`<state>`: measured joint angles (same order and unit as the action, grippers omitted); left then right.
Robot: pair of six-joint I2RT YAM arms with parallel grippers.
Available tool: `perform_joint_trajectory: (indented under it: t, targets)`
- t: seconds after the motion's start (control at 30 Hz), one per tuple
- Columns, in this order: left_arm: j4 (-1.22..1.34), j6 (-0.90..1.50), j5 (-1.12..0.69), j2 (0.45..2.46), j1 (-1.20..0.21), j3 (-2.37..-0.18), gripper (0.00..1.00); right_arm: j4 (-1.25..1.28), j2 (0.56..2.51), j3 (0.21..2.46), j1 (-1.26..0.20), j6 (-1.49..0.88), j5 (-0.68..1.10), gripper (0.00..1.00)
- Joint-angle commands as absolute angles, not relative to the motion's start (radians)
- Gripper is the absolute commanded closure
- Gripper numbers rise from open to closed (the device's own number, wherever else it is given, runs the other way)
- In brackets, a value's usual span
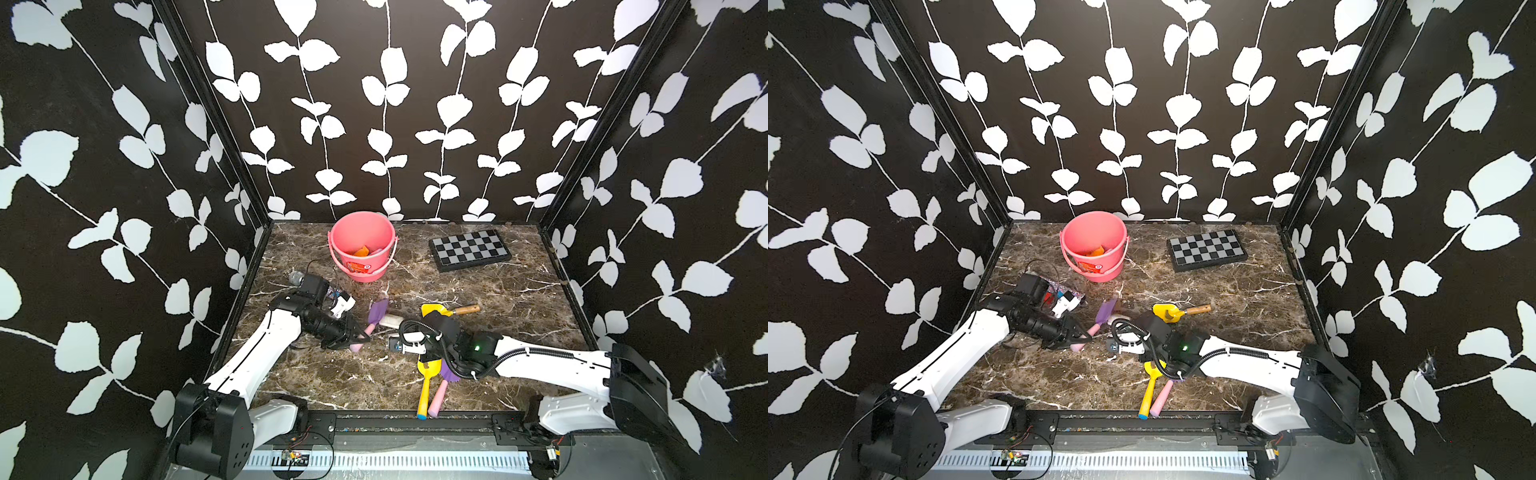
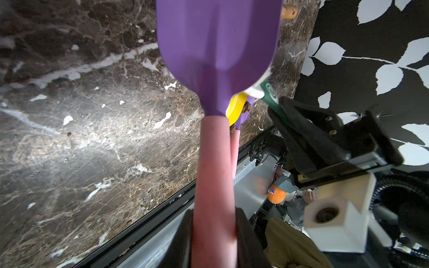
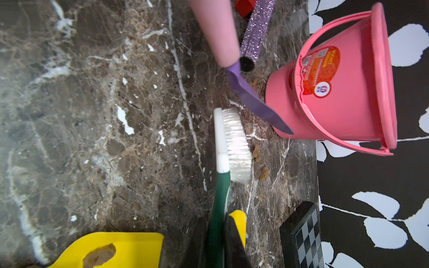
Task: Brush the soil off the hand trowel and place it into the bucket
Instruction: Brush off the soil from the hand trowel.
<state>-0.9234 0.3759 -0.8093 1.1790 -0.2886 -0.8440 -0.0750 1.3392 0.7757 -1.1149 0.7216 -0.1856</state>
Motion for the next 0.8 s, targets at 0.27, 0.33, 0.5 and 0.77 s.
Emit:
perform_joint_trajectory:
  t: [0.27, 0.33, 0.5, 0.77]
  targets:
    - [-0.977, 0.334, -0.804, 1.173, -0.328, -0.846, 1.00, 0.197, 1.349, 0.734, -1.140, 0.932, -0.264, 1.00]
    - [-0.988, 0.328, -0.804, 1.173, -0.330, -0.851, 1.00, 0.238, 1.351, 0.718, -1.117, 0.962, -0.288, 1.00]
    - [-1.010, 0.313, -0.796, 1.177, -0.330, -0.863, 1.00, 0.299, 1.353, 0.674, -1.066, 1.014, -0.320, 1.00]
    - [-1.042, 0.311, -0.772, 1.179, -0.330, -0.917, 1.00, 0.255, 1.322, 0.625, -1.107, 0.988, -0.249, 1.00]
